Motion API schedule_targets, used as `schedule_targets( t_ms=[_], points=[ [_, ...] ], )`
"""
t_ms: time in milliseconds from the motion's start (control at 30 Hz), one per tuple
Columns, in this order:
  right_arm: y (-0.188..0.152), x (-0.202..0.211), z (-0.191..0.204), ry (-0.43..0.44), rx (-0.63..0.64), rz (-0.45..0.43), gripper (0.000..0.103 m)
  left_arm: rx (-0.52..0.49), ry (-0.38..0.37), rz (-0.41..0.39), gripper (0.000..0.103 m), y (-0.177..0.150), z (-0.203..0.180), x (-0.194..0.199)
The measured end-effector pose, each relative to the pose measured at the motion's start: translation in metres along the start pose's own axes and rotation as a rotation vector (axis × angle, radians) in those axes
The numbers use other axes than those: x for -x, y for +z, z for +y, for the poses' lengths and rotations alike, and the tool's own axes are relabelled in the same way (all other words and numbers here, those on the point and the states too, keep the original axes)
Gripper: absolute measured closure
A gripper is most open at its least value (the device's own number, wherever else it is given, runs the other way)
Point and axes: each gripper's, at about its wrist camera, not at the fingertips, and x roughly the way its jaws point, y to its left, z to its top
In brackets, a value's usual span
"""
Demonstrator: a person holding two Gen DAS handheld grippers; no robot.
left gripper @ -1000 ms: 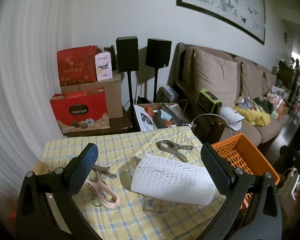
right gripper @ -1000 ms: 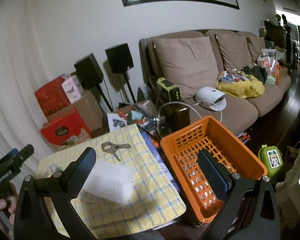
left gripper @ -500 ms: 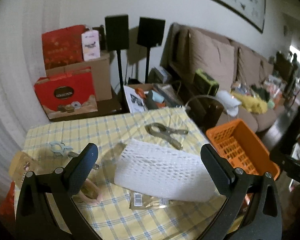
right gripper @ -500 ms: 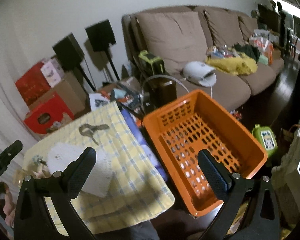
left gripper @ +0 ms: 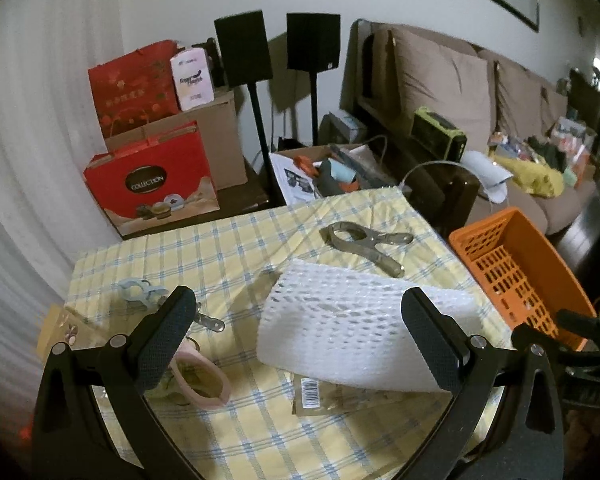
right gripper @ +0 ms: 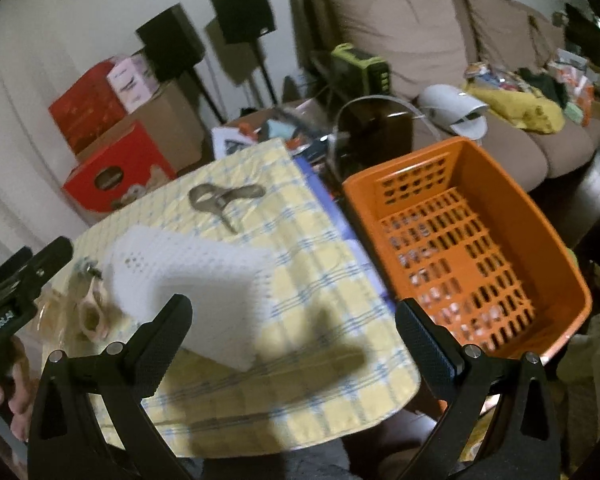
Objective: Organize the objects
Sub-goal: 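Lower the left gripper over the foam sleeve edge and close on it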
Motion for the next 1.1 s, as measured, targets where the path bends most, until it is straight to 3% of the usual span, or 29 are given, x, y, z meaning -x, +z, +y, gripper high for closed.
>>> schedule_targets(
  t_ms=[400, 700, 967, 1100],
  points=[
    [-0.008, -0.023, 0.022, 0.061, 0.021, 0.056, 0.001, 0.035, 0.034, 0.056, 0.000, -0.005, 0.020, -0.020],
    [-0.012, -0.034, 0.027, 0.120, -0.012, 0.076, 0.001, 0.050, 0.014, 0.109, 0.000, -0.013, 0.031, -0.039],
    [-0.021, -0.055, 0.030, 0.128, -0.023, 0.105, 0.001, 0.037, -0.041, 0.148, 0.000, -0.017, 0.015, -0.053],
    [-0.023, -0.063, 0.025, 0.121, -0.048, 0.103, 0.001, 0.005, -0.025, 0.145, 0.000, -0.021, 0.004, -0.060]
  ],
)
